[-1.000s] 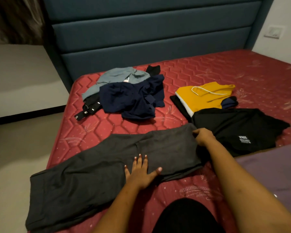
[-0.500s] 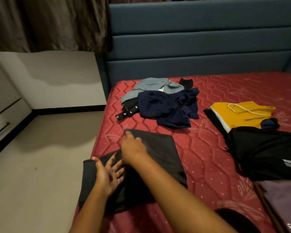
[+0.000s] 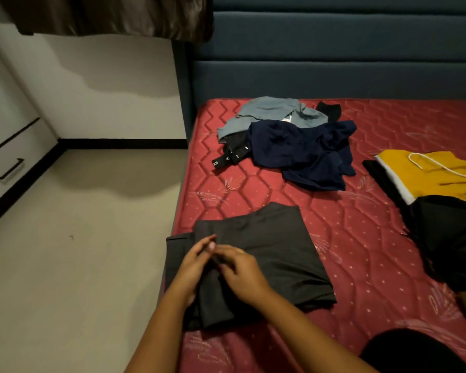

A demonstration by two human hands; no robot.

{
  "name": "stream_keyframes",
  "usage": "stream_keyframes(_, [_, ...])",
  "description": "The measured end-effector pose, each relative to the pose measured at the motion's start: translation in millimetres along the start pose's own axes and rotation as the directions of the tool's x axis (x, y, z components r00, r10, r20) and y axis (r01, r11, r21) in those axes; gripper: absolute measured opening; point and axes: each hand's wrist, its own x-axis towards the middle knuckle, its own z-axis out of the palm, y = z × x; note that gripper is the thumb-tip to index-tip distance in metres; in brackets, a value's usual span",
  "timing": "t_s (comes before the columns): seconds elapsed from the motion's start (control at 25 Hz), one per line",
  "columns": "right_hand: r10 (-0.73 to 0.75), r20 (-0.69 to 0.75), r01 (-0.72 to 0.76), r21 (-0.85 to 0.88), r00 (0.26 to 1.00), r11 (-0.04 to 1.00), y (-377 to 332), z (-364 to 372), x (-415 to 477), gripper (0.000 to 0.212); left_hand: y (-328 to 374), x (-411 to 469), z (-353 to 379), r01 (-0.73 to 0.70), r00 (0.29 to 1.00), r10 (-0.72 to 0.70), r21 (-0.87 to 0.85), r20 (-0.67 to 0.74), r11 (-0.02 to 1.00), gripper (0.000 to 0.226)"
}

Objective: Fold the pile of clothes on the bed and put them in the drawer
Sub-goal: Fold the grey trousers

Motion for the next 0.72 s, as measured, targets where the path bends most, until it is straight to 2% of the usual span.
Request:
stream_keyframes(0.04, [0.039,-0.075,-0.044,-0.062,0.996,0.997,12.9,-8.7,0.8,0.04,-1.6,4.6,2.2,-0.06,0.998,0.058,0.149,0.023,0.987,0.03])
stream_keyframes(0.12, [0.074,-0.13,-0.111,-0.307,0.989,0.945,34.4,-20.4,1.3,0.046,-0.9,3.4,-1.6,-0.14,0.99,0.126,0.268,0.07,0.953,0.052])
stream_keyframes(0.2, [0.117,-0.026,-0.114,-0.52,0.993,0.846,42.8,-24.6,-0.1,0.06,4.6,-1.4,-14.9,-0.178,0.984,0.177,0.307,0.034,0.935,0.058])
stream_keyframes(0.28, [0.171,0.084,-0.087,-0.599,0.982,0.796,42.3,-19.0,-3.4,0.08,2.6,-2.0,-38.0,-0.171,0.98,0.198,0.364,-0.037,0.915,0.062])
stream_keyframes(0.36, [0.18,0.145,-0.048,-0.633,0.973,0.773,43.4,-4.4,-7.0,0.09,2.1,-7.1,-55.5,-0.125,0.979,0.188,0.503,-0.076,0.855,0.07])
stream_keyframes(0.44, [0.191,0.145,-0.049,-0.658,0.971,0.751,48.7,4.5,-7.8,0.092,3.7,-11.9,-54.6,-0.061,0.987,0.149,0.729,-0.056,0.682,0.087])
stream_keyframes(0.48, [0.195,0.149,-0.047,-0.665,0.969,0.746,50.5,4.3,-8.0,0.092,4.4,-15.5,-46.3,-0.01,0.987,0.141,0.836,-0.081,0.548,0.094])
stream_keyframes(0.56, [0.207,0.18,-0.032,-0.675,0.962,0.737,55.1,-1.7,-10.8,0.095,-0.1,-26.9,-15.7,0.059,0.959,0.257,0.969,-0.122,0.238,0.097])
stream_keyframes(0.6, [0.219,0.188,-0.037,-0.672,0.957,0.739,57.4,-8.2,-14.1,0.095,-5.9,-34.5,1.5,0.043,0.942,0.328,0.993,-0.076,0.107,0.096])
stream_keyframes(0.64, [0.238,0.181,-0.057,-0.67,0.954,0.74,60.5,-15.9,-18.0,0.091,-13.8,-41.0,18.1,-0.022,0.918,0.396,0.999,0.011,0.023,0.095])
stream_keyframes(0.72, [0.278,0.141,-0.121,-0.655,0.95,0.746,73.1,-35.7,-26.5,0.069,-35.0,-47.0,47.7,-0.205,0.88,0.432,0.978,0.2,-0.035,0.084])
